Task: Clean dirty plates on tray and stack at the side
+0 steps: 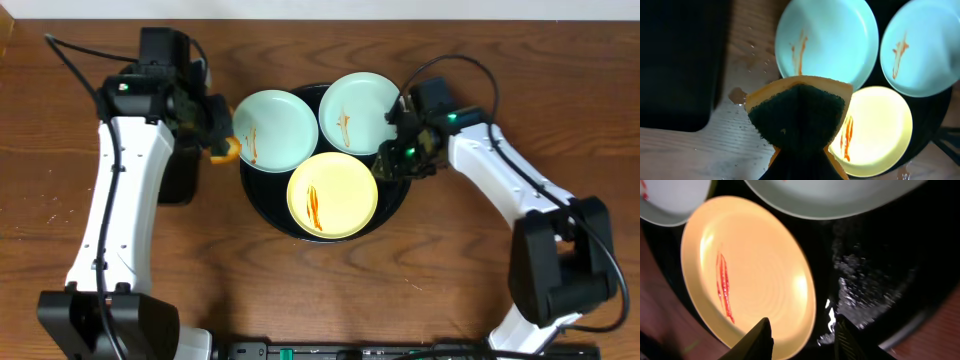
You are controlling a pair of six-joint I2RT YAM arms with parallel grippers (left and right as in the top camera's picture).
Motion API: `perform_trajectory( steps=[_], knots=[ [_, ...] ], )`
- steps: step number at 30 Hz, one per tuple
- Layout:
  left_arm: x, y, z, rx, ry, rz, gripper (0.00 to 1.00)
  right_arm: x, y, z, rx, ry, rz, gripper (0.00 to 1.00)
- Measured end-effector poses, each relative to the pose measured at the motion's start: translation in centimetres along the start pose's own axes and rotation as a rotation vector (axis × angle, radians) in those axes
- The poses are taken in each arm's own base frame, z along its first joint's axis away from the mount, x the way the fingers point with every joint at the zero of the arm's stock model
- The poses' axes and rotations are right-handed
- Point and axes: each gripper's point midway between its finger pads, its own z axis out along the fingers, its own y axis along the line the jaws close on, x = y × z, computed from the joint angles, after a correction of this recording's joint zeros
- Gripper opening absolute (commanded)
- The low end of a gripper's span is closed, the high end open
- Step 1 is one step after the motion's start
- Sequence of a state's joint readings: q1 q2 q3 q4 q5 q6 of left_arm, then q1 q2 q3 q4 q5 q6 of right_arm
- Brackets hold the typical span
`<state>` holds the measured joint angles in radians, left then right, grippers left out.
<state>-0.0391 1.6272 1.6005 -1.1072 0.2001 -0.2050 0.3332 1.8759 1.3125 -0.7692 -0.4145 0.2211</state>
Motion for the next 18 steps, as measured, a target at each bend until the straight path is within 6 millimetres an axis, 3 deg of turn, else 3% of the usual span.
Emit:
perform_trajectory(
  steps=[6,11,18],
  knots=[
    [1.4,-1.1,0.9,0.004,0.04,0.035,0.07,1.0,0.4,2.7,0.037,0.05,0.005,0.38],
    [1.6,-1.5,1.1,0.011,0.043,0.046,0.07,1.4,-0.1,3.6,0.079,0.066,0.026,0.4],
    [1.5,-1.6,1.2,0.011,0.043,0.047,0.07,1.9,-0.5,4.8,0.115,0.088,0.037,0.29]
  ],
)
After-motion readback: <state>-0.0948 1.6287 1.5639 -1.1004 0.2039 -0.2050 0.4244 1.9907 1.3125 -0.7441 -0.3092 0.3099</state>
